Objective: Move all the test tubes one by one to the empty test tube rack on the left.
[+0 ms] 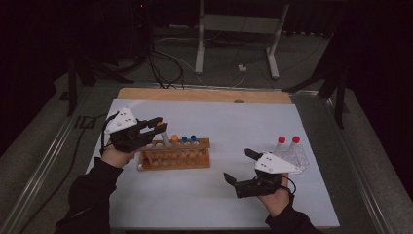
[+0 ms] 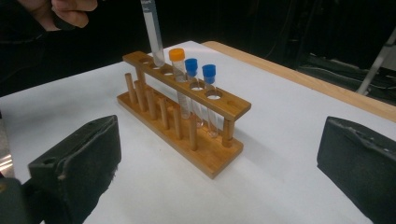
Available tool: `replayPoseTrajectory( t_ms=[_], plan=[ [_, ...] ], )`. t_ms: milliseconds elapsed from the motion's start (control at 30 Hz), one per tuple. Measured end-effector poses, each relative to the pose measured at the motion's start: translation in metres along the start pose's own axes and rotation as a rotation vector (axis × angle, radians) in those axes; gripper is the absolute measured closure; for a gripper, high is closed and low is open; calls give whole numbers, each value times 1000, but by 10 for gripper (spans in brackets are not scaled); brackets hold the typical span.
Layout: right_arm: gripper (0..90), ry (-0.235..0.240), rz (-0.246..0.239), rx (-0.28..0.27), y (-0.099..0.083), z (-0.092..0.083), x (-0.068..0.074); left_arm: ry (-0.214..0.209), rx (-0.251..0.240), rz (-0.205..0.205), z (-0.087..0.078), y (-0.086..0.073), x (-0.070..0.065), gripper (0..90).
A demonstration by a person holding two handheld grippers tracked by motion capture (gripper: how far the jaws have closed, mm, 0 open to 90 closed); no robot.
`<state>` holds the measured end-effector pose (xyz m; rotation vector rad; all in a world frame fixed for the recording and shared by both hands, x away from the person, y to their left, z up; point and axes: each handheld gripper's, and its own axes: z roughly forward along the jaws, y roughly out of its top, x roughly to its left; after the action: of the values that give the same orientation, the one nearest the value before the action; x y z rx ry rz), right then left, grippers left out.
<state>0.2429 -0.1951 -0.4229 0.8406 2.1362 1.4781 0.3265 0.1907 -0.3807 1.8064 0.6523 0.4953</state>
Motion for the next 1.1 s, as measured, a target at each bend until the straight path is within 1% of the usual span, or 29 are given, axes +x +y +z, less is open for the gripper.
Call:
replayPoseTrajectory(
  t_ms=[67,100,167,200,233,300,400,567,900,1100],
  plan=[
    [0,-5,-2,-5,0,-1,0,6,7,-1,2,-3,2,716],
    [0,-6,0,-8,0,-1,0,19,9,2,3,-4,3,716],
    [0,-11,0,-9,1,-2,0,15,11,-8,5,-7,5,716],
    [0,-13,0,-12,1,-2,0,25,14,-7,6,-8,6,716],
    [0,-12,-1,-9,1,-2,0,23,13,-13,7,-10,7,716],
    [0,-14,-1,-8,1,-2,0,24,15,-12,7,-11,8,716],
    [0,-12,-1,-7,1,-2,0,17,11,-18,8,-14,10,716],
    [0,-7,2,-5,0,-2,-1,6,23,-21,10,-18,12,716],
    [0,-3,3,-5,0,-2,-1,-24,67,-8,21,-29,9,716],
    [0,-1,5,-6,1,-2,-1,-32,82,-8,24,-34,9,716]
  ],
)
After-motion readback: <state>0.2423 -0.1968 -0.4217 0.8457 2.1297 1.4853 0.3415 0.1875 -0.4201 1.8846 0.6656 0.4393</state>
